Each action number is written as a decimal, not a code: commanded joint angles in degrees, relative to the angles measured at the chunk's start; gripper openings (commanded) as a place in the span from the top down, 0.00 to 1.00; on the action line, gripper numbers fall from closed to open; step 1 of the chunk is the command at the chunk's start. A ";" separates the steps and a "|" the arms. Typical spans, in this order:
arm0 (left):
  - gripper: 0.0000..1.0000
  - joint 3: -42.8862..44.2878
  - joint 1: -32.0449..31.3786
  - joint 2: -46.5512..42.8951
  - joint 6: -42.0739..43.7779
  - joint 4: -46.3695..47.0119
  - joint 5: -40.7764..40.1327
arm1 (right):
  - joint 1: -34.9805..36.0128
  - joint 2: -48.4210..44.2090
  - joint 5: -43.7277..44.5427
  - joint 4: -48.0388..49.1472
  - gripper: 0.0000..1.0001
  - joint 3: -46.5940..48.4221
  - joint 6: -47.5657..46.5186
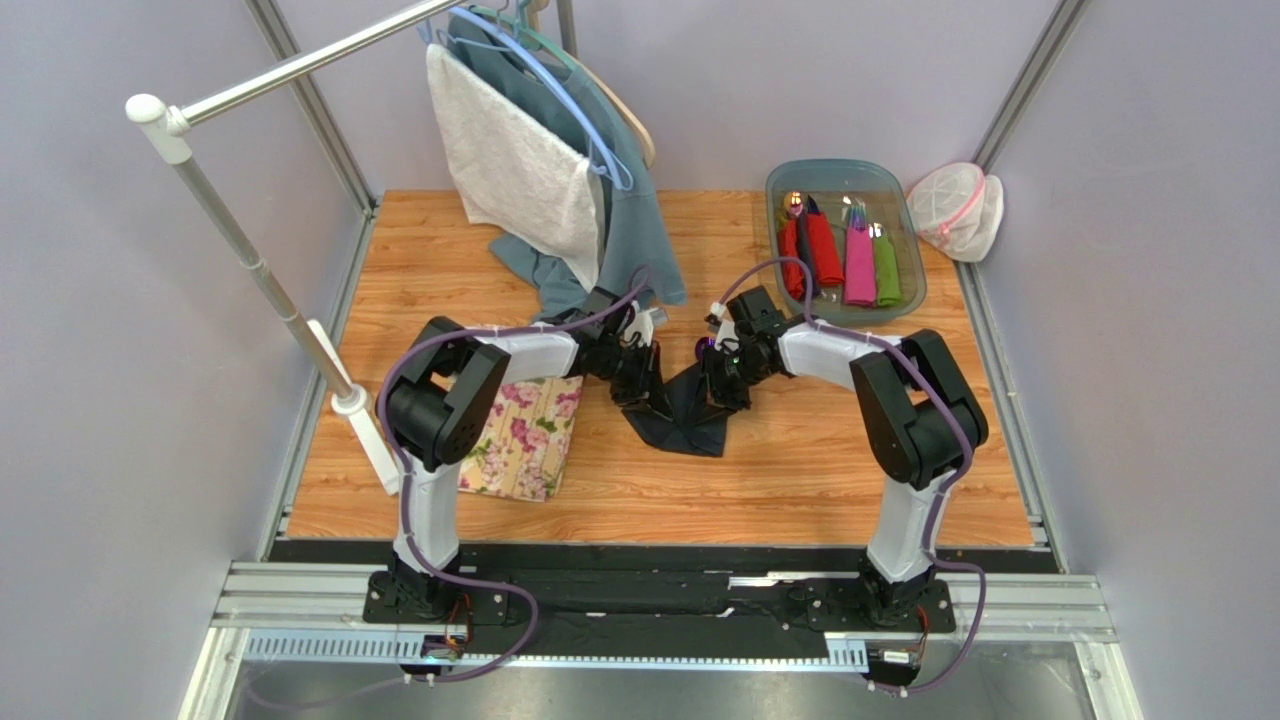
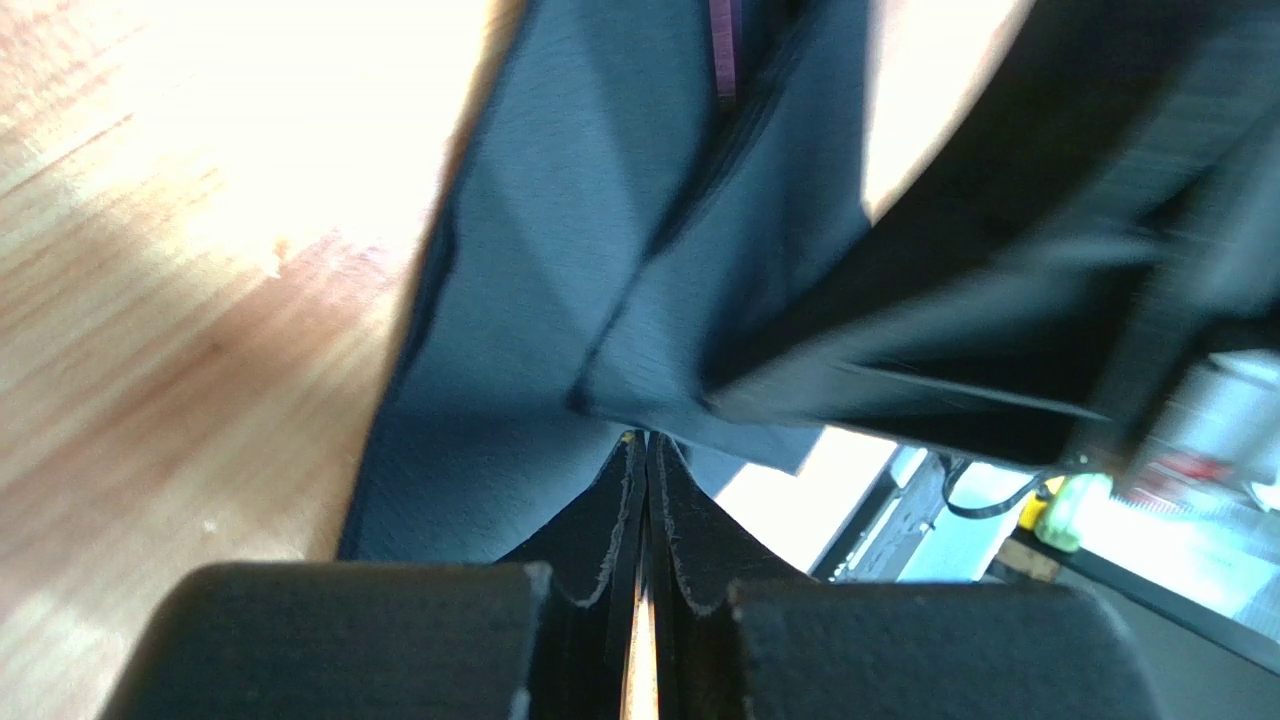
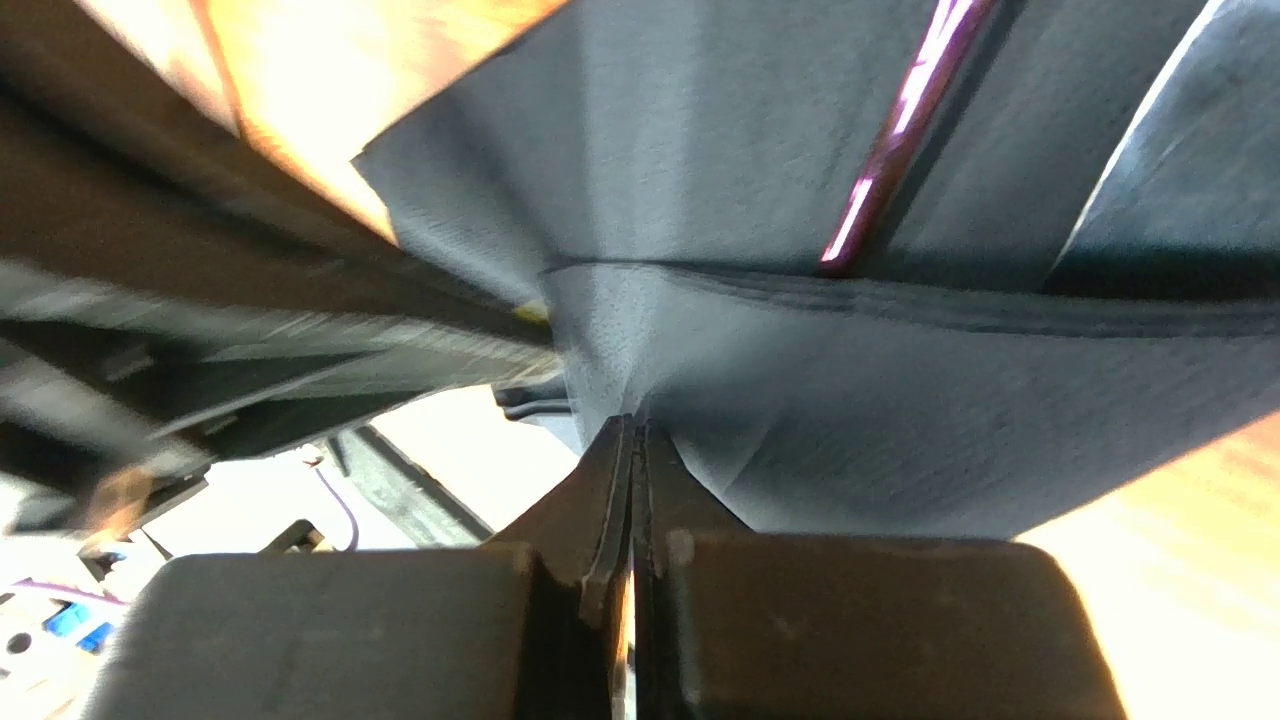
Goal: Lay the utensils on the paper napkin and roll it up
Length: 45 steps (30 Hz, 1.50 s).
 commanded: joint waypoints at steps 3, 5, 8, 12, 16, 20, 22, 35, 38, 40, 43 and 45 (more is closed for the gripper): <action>0.91 -0.42 -0.62 -7.77 0.75 3.32 -0.02 | 0.28 2.16 2.19 0.97 1.00 0.54 -1.51; 0.90 -0.16 -0.89 -7.95 0.66 3.14 -0.37 | 0.19 2.25 2.10 0.97 1.00 0.45 -1.60; 0.89 0.98 -1.50 -6.38 0.93 1.22 -1.60 | 0.27 2.25 1.57 1.15 1.00 0.63 -1.25; 0.90 1.95 -2.12 -4.35 1.98 -1.07 -4.23 | 0.19 1.99 1.13 1.23 1.00 0.89 -1.07; 0.90 2.65 -2.30 -2.77 2.77 -2.74 -5.91 | 0.27 1.55 0.87 1.33 1.00 1.15 -0.99; 0.91 4.93 -2.30 -0.31 3.65 -4.59 -7.14 | 0.28 1.20 0.60 1.41 1.00 1.68 -0.46; 0.91 5.90 -2.21 0.57 3.83 -5.38 -7.58 | 0.28 1.19 0.69 1.41 1.00 1.68 -0.37; 1.00 3.62 -2.12 1.11 4.53 -8.55 -10.04 | -0.17 -3.64 1.30 -1.83 0.94 7.83 -1.43; 1.00 3.88 -2.21 0.93 4.62 -8.55 -9.87 | -0.16 -4.69 3.85 -3.07 0.94 10.21 -1.60; 1.00 4.15 -2.21 0.93 4.79 -8.81 -9.87 | -0.08 -4.87 4.73 -3.24 0.94 10.21 -2.30; 1.00 4.59 -2.21 1.02 4.97 -9.07 -9.69 | -0.08 -4.26 5.00 -4.30 0.94 10.12 -3.35; 1.00 4.68 -2.21 0.93 5.06 -9.08 -9.87 | 0.01 -4.26 5.43 -4.65 0.94 9.86 -4.15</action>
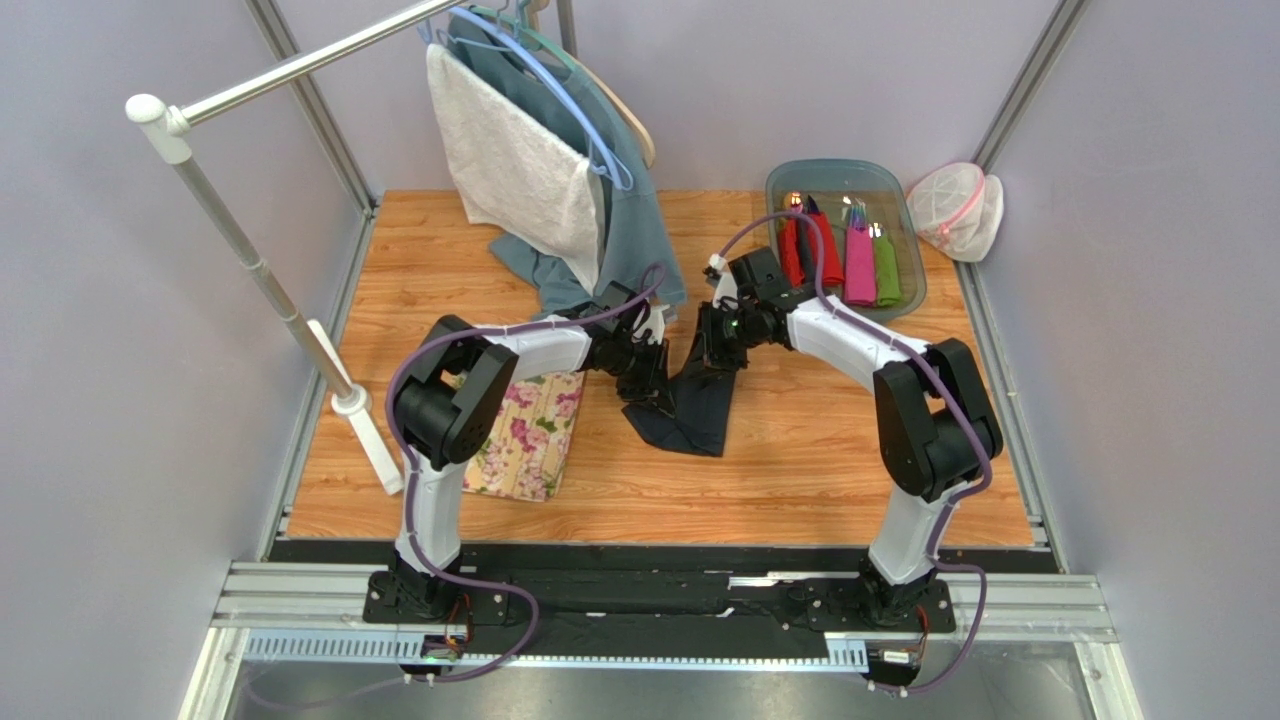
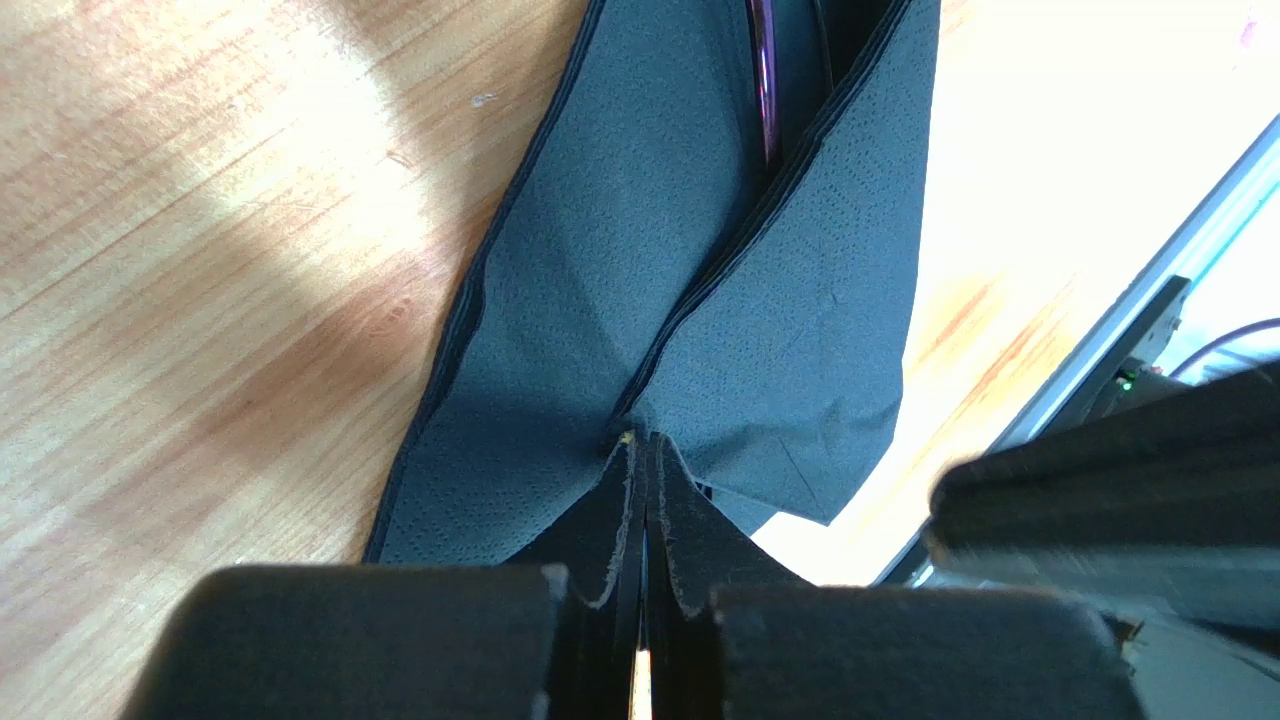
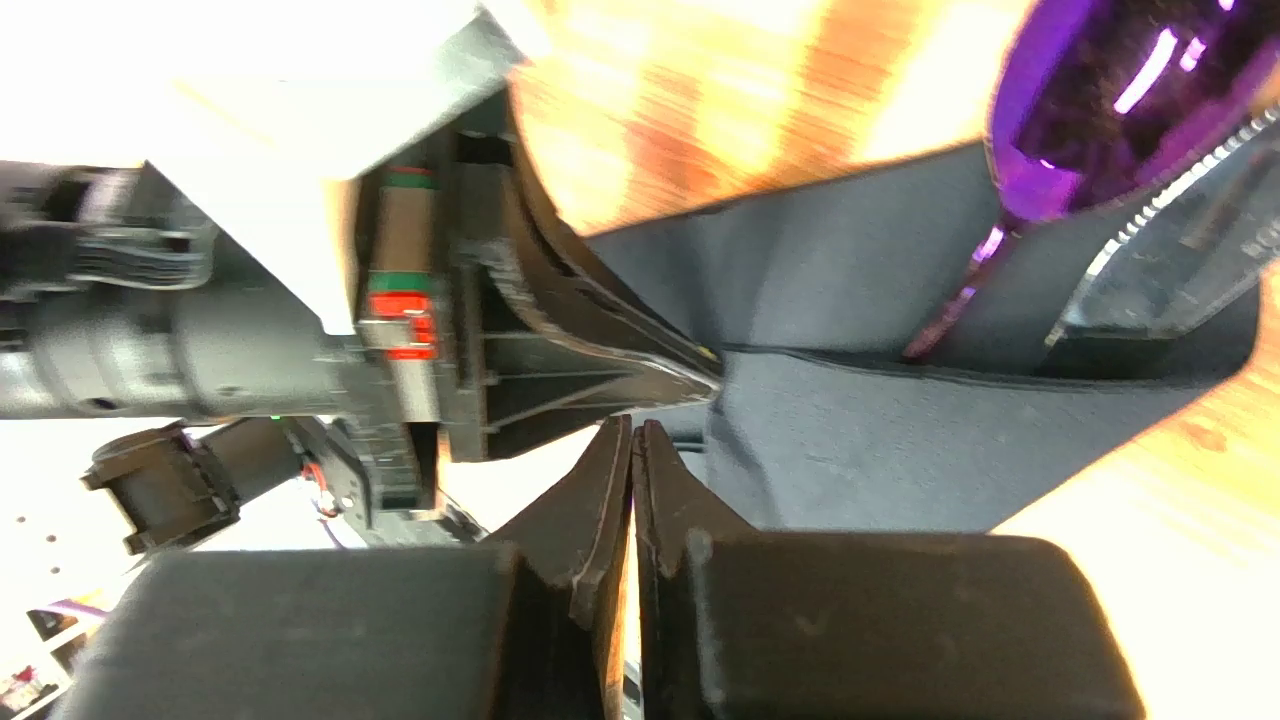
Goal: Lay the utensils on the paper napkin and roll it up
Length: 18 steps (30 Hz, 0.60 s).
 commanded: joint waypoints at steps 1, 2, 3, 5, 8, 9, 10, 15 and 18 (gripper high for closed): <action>1.00 -0.46 0.00 -0.56 2.50 -2.98 -2.48 | 0.08 -0.82 3.01 -2.09 0.94 0.53 -2.79; 1.00 -0.55 0.00 -0.56 2.41 -2.98 -2.65 | 0.25 -0.82 3.45 -2.10 0.94 0.44 -3.41; 1.00 -0.64 -0.09 -0.47 2.41 -2.89 -2.57 | 0.43 -0.74 3.80 -2.27 0.94 0.44 -3.67; 1.00 -0.64 -0.09 -0.47 2.33 -2.80 -2.48 | 0.78 -0.21 5.21 -2.62 0.94 0.61 -4.64; 1.00 -0.64 0.00 -0.47 2.33 -2.80 -2.39 | 1.13 0.84 6.79 -2.62 0.95 0.53 -5.17; 1.00 -0.64 -0.09 -0.47 2.33 -2.71 -2.39 | 1.13 1.37 7.58 -2.54 0.95 0.61 -5.69; 1.00 -0.64 0.00 -0.56 2.24 -2.80 -2.39 | 1.22 1.72 8.11 -2.53 0.95 0.61 -5.87; 1.00 -0.90 -0.09 -0.73 2.06 -2.62 -2.57 | 1.40 3.30 10.30 -1.92 0.96 0.70 -7.19; 1.00 -1.08 -0.09 -0.82 1.98 -2.45 -2.66 | 1.48 4.88 11.27 -2.18 0.96 1.05 -7.72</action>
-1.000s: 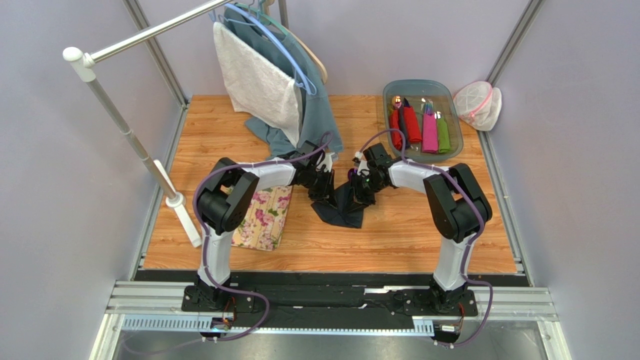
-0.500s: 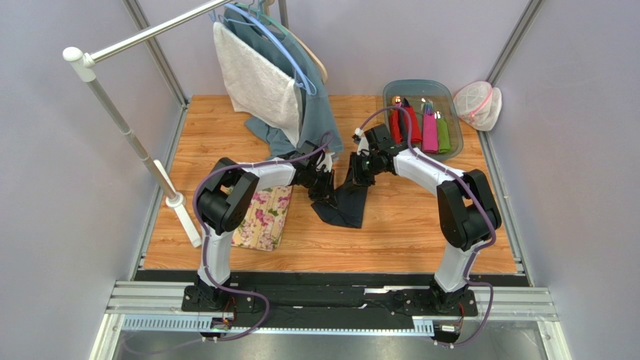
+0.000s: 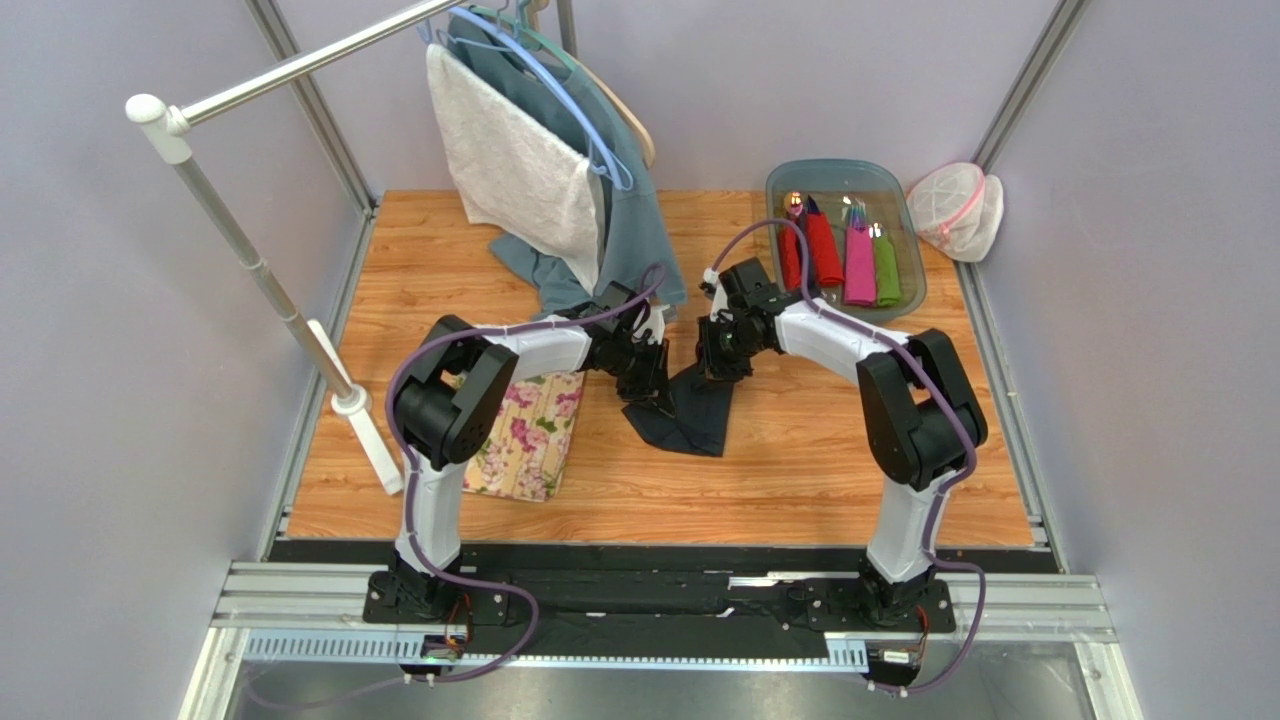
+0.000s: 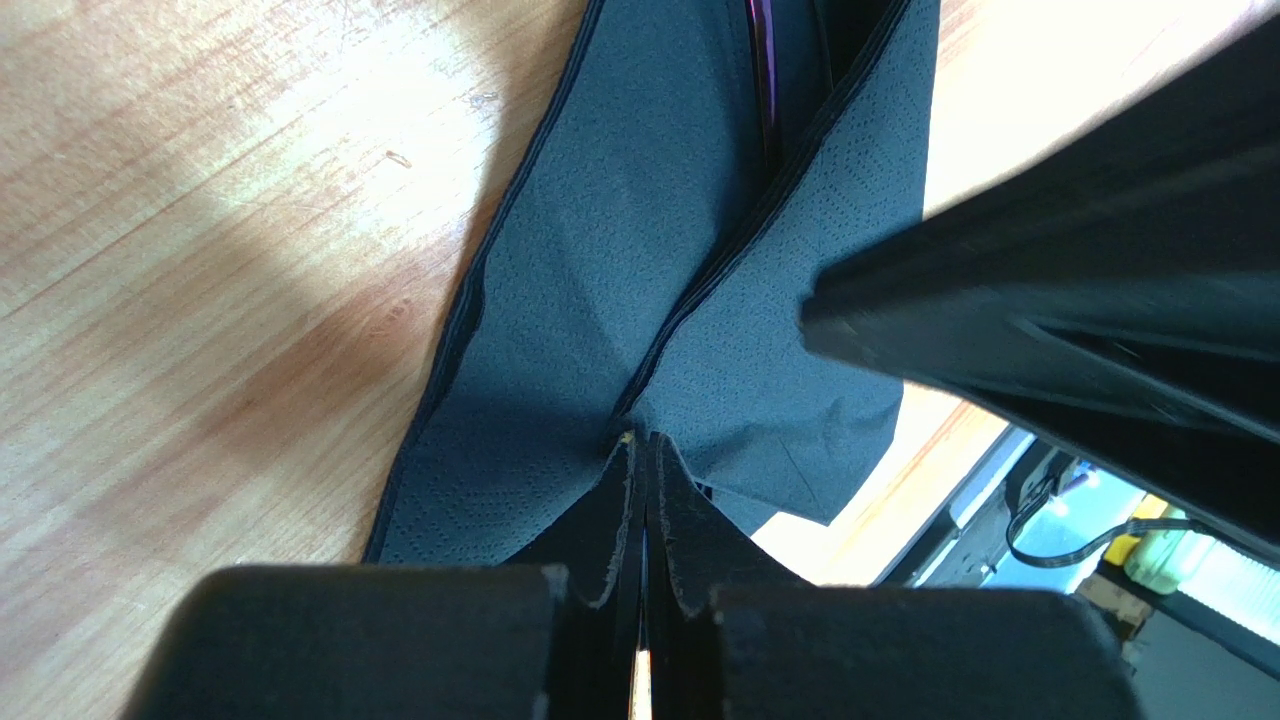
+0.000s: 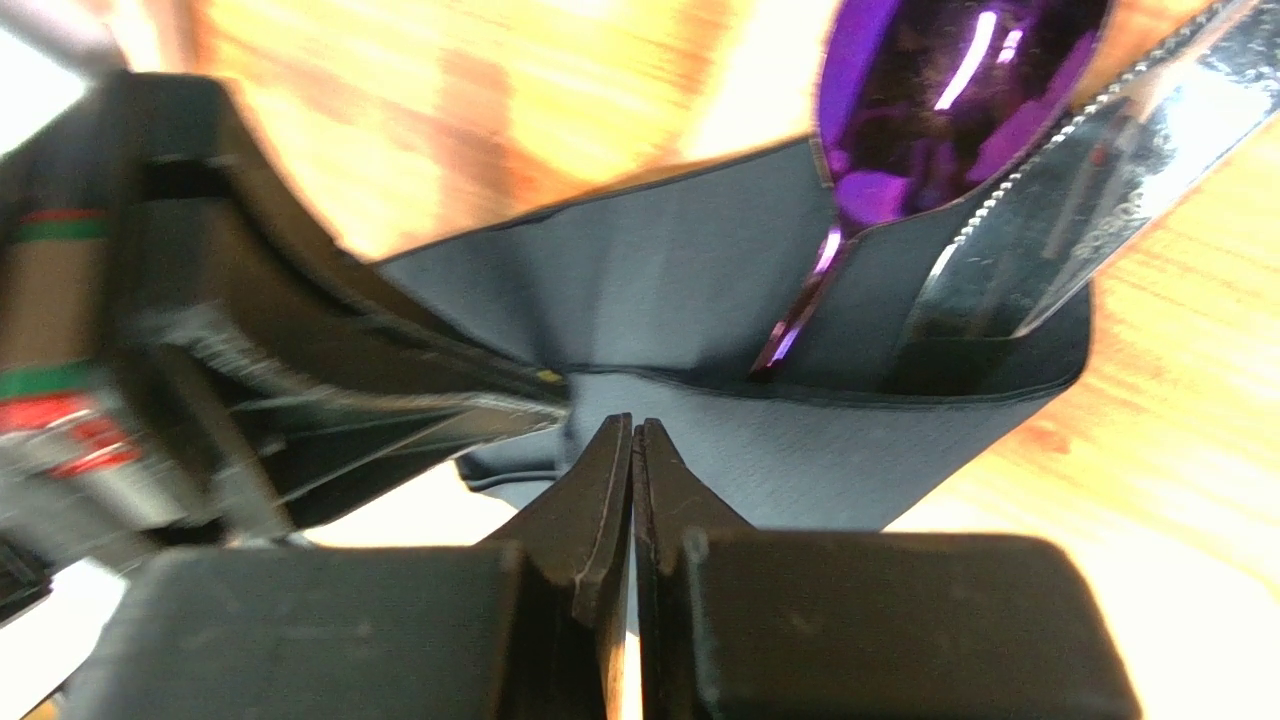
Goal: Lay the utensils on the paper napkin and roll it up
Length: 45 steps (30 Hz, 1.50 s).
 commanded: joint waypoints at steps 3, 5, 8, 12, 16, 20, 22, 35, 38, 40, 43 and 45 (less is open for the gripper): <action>1.00 -1.25 -0.09 -0.71 1.91 -2.45 -2.68 | 1.07 3.23 4.09 0.40 0.96 0.72 -3.07; 1.00 -1.16 -0.09 -0.80 1.73 -2.36 -2.68 | 1.77 4.11 4.70 0.57 0.96 -0.07 -3.68; 1.00 -1.60 0.09 -1.76 1.73 -1.75 -2.24 | 2.30 5.25 4.88 1.01 0.97 -1.12 -4.12; 0.96 -4.14 0.26 -6.75 0.77 5.07 0.30 | 2.22 5.70 4.01 1.80 0.97 -2.18 -5.18; 0.87 -6.35 -0.26 -10.64 -0.20 9.42 2.85 | 2.30 5.26 2.34 2.68 0.98 -3.06 -5.71; 0.86 -6.17 -1.32 -10.47 -1.25 9.77 3.04 | 2.30 5.08 1.54 3.03 0.98 -3.58 -5.53; 0.85 -6.52 -1.75 -9.59 -2.22 10.82 3.04 | 2.30 4.91 1.63 2.95 0.98 -3.67 -5.27; 1.00 -5.91 -1.85 -1.33 -4.68 8.36 -1.27 | 1.08 1.48 -3.02 2.86 0.95 -2.36 -1.76; 1.00 -7.14 -1.41 -0.80 -4.95 8.10 -1.54 | 0.98 -1.50 -2.51 1.37 0.93 0.71 -2.36; 1.00 -7.49 -1.40 -0.63 -5.30 8.27 -1.54 | 0.98 -2.83 -0.31 -0.04 0.92 3.35 -3.33; 1.00 -7.14 -1.41 -0.36 -6.09 8.98 -0.92 | 0.90 -2.92 3.56 -3.29 0.93 4.50 -3.86; 1.00 -6.36 -1.32 -0.19 -6.00 8.45 -1.01 | 0.90 -2.83 3.83 -3.82 0.93 3.98 -3.77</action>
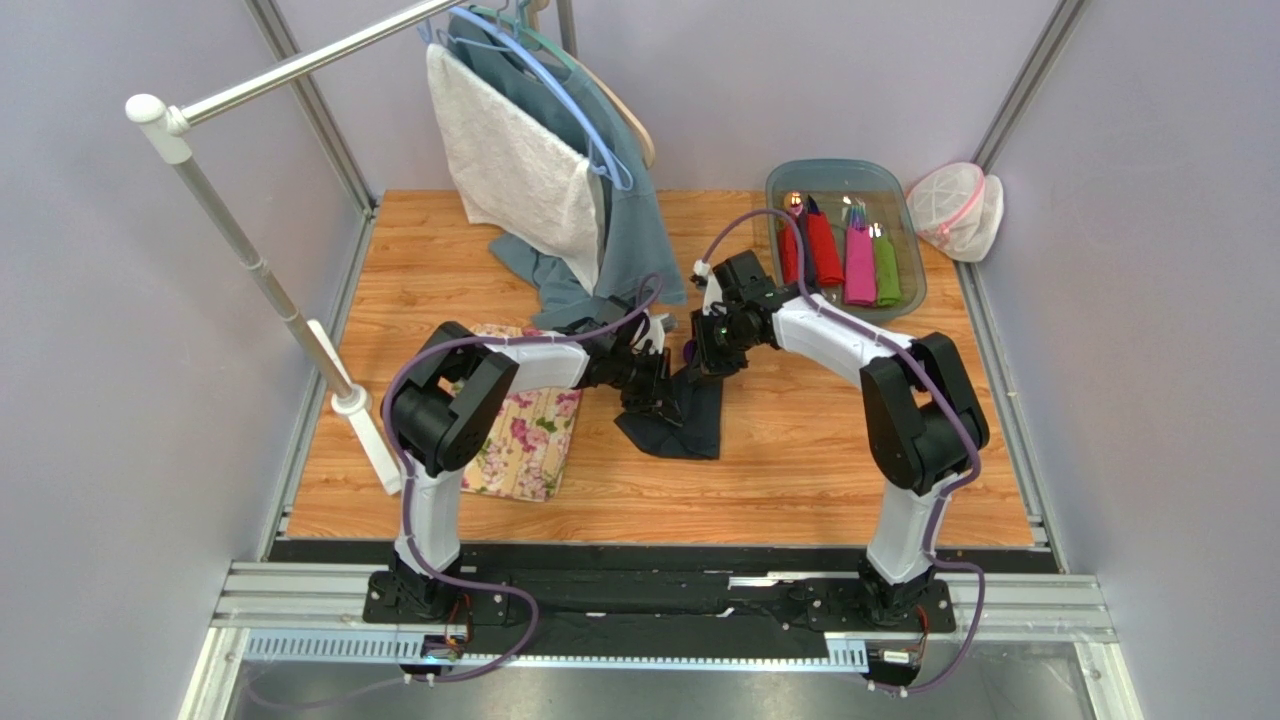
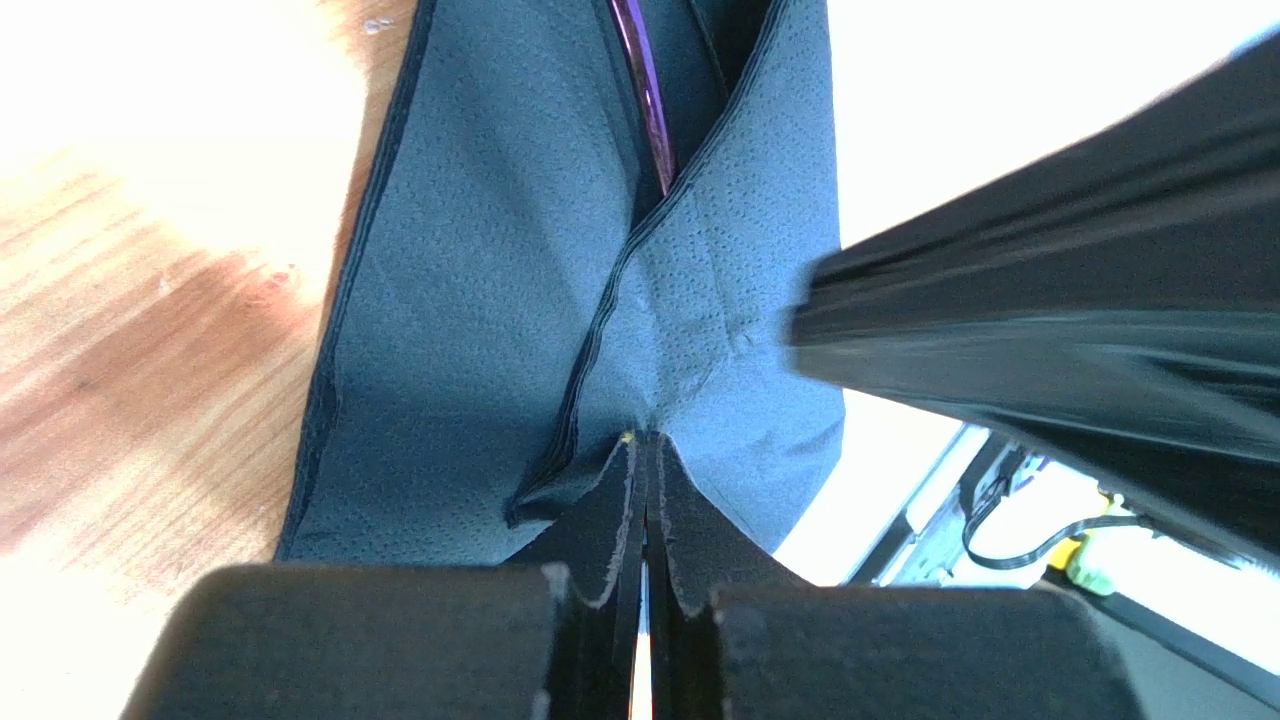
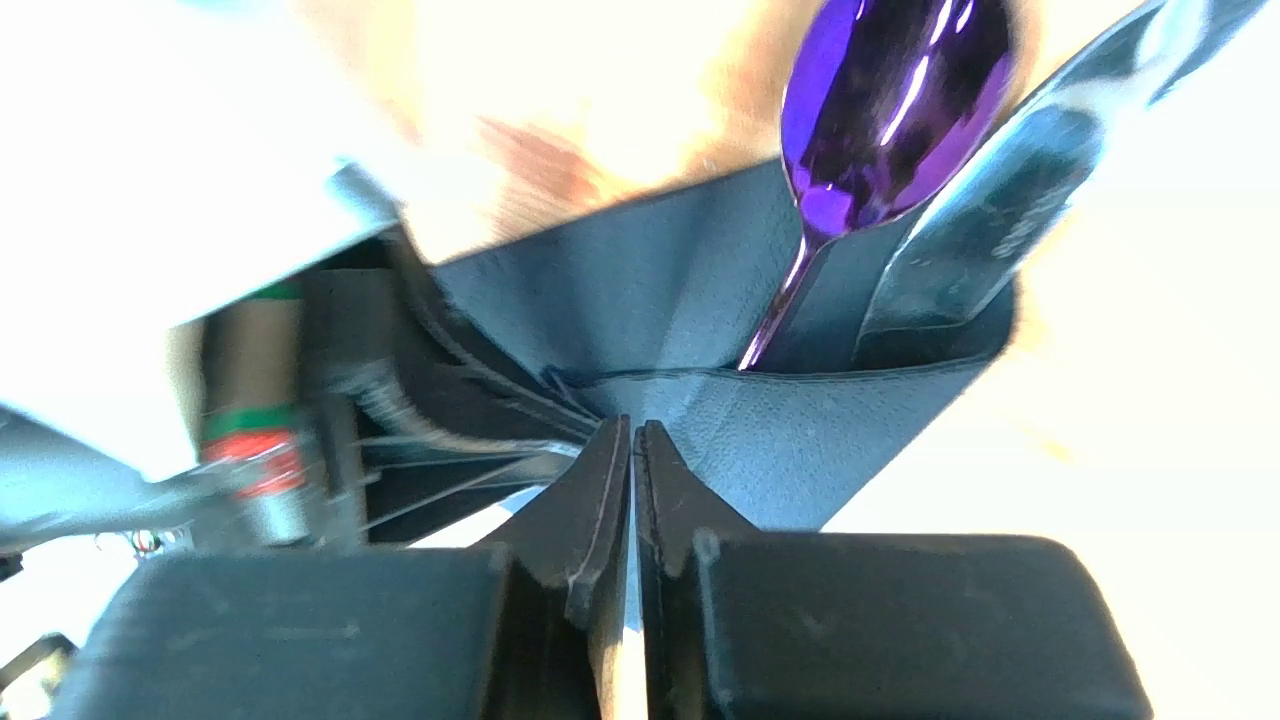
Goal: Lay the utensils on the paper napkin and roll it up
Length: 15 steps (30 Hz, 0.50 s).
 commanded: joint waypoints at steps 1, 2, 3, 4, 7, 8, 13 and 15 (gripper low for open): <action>1.00 0.45 0.28 1.80 0.03 -1.28 -2.47 | -0.22 -2.68 3.13 -2.21 0.93 1.42 -0.60; 1.00 0.62 0.28 1.89 0.12 -1.36 -2.56 | -0.31 -2.59 2.87 -1.94 0.93 1.24 -0.17; 1.00 0.89 0.19 1.89 0.12 -1.45 -2.47 | -0.13 -2.41 2.43 -1.77 0.93 0.98 0.01; 1.00 0.98 0.28 1.98 0.12 -1.45 -2.47 | -0.13 -2.06 2.34 -1.50 0.93 0.80 0.36; 1.00 0.98 0.37 1.89 0.12 -1.54 -2.38 | -0.22 -1.36 2.25 -0.80 0.93 0.71 0.89; 1.00 0.89 0.45 1.89 0.12 -1.54 -2.38 | -0.13 -0.75 2.25 -0.71 0.93 0.71 0.81; 1.00 0.80 0.54 1.80 0.03 -1.37 -2.21 | 0.04 1.28 1.46 2.09 0.93 -1.31 1.68; 1.00 0.80 0.63 1.72 -0.06 -1.45 -2.21 | 0.31 2.68 2.51 3.06 0.93 -2.71 1.95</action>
